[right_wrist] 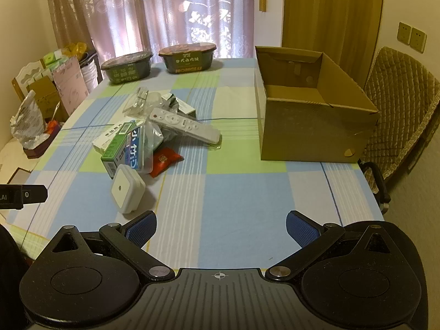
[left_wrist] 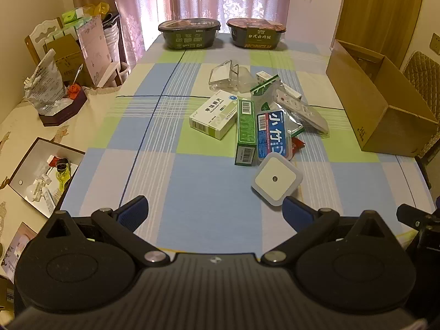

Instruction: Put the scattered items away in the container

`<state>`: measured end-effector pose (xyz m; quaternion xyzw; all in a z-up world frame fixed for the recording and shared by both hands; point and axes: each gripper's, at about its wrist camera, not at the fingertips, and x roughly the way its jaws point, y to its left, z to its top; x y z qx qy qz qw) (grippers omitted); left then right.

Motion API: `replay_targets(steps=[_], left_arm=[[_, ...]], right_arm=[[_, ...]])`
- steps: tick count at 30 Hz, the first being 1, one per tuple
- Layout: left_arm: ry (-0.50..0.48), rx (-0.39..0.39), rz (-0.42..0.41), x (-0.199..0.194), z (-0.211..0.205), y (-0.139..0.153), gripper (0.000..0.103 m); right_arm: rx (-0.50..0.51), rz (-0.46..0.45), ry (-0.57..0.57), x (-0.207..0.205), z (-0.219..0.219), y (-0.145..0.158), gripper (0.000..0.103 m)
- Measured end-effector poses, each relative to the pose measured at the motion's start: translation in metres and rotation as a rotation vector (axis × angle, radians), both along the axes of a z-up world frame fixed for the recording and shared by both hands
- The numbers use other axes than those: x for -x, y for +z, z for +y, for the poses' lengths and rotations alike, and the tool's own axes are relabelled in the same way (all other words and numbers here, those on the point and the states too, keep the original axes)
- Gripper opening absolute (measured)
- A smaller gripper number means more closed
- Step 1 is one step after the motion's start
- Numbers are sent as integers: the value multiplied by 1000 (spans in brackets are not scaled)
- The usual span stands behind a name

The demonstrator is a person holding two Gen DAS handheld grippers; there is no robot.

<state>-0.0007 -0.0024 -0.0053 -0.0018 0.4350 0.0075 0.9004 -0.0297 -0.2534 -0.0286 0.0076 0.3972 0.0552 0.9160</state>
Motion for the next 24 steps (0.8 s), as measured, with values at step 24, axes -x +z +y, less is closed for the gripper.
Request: replay_targets(steps=[24], left_arm=[[18,18,13,0,4,-4,102]], right_arm=[[-4,9,-2,1,2,-2,103]])
